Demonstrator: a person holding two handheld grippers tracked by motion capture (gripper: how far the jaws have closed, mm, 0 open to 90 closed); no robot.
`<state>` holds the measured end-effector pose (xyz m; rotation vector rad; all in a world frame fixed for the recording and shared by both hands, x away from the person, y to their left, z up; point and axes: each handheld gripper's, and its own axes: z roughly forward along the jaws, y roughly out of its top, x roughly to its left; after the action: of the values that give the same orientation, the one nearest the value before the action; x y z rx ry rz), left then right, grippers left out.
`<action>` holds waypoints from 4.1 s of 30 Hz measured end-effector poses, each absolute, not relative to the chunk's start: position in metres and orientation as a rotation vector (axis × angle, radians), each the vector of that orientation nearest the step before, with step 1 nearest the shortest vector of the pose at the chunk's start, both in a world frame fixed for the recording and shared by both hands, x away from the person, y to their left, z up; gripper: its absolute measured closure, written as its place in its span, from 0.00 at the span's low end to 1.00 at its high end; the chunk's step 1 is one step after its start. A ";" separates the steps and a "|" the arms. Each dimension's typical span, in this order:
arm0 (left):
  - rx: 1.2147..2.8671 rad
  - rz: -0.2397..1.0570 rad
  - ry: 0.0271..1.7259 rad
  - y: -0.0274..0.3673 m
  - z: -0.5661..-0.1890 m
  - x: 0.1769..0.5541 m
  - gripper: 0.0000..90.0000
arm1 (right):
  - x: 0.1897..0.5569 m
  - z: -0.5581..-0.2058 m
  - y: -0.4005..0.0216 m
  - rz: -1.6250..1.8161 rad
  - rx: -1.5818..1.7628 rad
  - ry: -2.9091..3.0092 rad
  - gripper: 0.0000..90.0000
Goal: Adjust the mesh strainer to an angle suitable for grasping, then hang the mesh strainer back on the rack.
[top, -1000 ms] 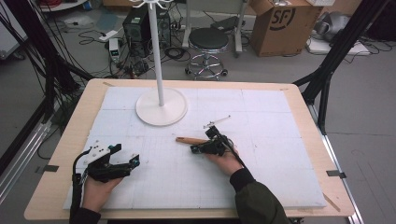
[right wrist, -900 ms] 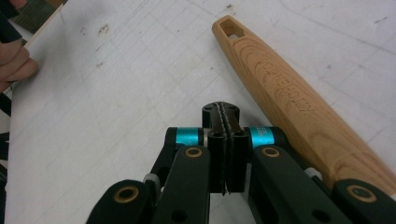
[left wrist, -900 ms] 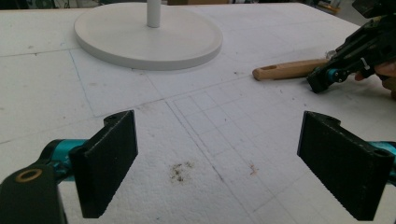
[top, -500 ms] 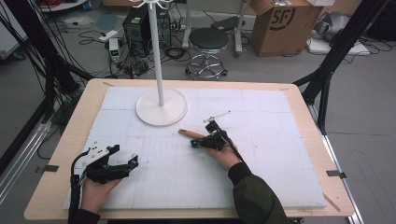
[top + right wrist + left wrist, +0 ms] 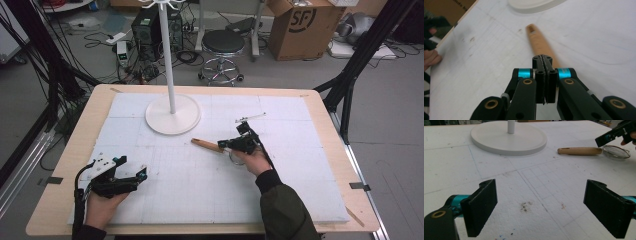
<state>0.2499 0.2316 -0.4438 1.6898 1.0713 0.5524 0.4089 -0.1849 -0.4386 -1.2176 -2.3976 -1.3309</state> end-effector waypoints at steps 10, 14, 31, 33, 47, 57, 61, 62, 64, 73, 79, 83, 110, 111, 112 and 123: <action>1.687 0.557 1.074 0.233 -0.444 0.249 0.14 | 0.424 -0.446 -0.212 -1.246 -1.370 -2.352 1.00; 1.687 0.558 1.073 0.233 -0.444 0.249 0.14 | 0.425 -0.451 -0.208 -1.191 -1.377 -2.369 1.00; 1.687 0.561 1.079 0.233 -0.444 0.248 0.14 | 0.410 -0.449 -0.199 -1.114 -1.360 -2.429 1.00; 1.685 0.560 1.078 0.233 -0.444 0.248 0.14 | 0.409 -0.449 -0.199 -1.110 -1.361 -2.430 1.00; 1.686 0.561 1.079 0.233 -0.444 0.248 0.14 | 0.396 -0.446 -0.199 -1.040 -1.322 -2.461 1.00; 1.684 0.563 1.076 0.233 -0.444 0.248 0.14 | 0.392 -0.445 -0.197 -0.993 -1.291 -2.437 1.00; 1.687 0.563 1.074 0.233 -0.444 0.248 0.14 | 0.393 -0.445 -0.198 -0.992 -1.283 -2.431 1.00; 1.685 0.564 1.076 0.233 -0.444 0.248 0.14 | 0.393 -0.445 -0.198 -0.997 -1.281 -2.435 0.99; 1.685 0.563 1.076 0.233 -0.444 0.248 0.14 | 0.393 -0.443 -0.198 -1.028 -1.297 -2.440 0.89; 1.688 0.561 1.072 0.232 -0.444 0.249 0.14 | 0.394 -0.436 -0.193 -1.179 -1.256 -2.394 0.57; 1.690 0.563 1.071 0.232 -0.444 0.249 0.14 | 0.392 -0.440 -0.179 -1.131 -1.196 -2.430 0.59; 1.690 0.560 1.070 0.232 -0.444 0.249 0.14 | 0.392 -0.437 -0.179 -1.157 -1.191 -2.426 0.59; 1.697 0.548 1.062 0.229 -0.444 0.252 0.14 | 0.387 -0.442 -0.167 -1.083 -1.153 -2.522 0.59; 1.696 0.547 1.061 0.229 -0.444 0.252 0.14 | 0.387 -0.442 -0.167 -1.083 -1.153 -2.522 0.59; 1.696 0.547 1.061 0.229 -0.444 0.252 0.14 | 0.387 -0.442 -0.166 -1.077 -1.143 -2.538 0.60; 1.712 0.548 1.068 0.227 -0.446 0.252 0.14 | 0.380 -0.440 -0.157 -1.034 -1.117 -2.696 0.69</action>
<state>0.2517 0.2274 -0.4456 1.7121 1.0683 0.5477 0.3796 -0.1570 -0.4400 -1.1171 -2.6963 -1.0336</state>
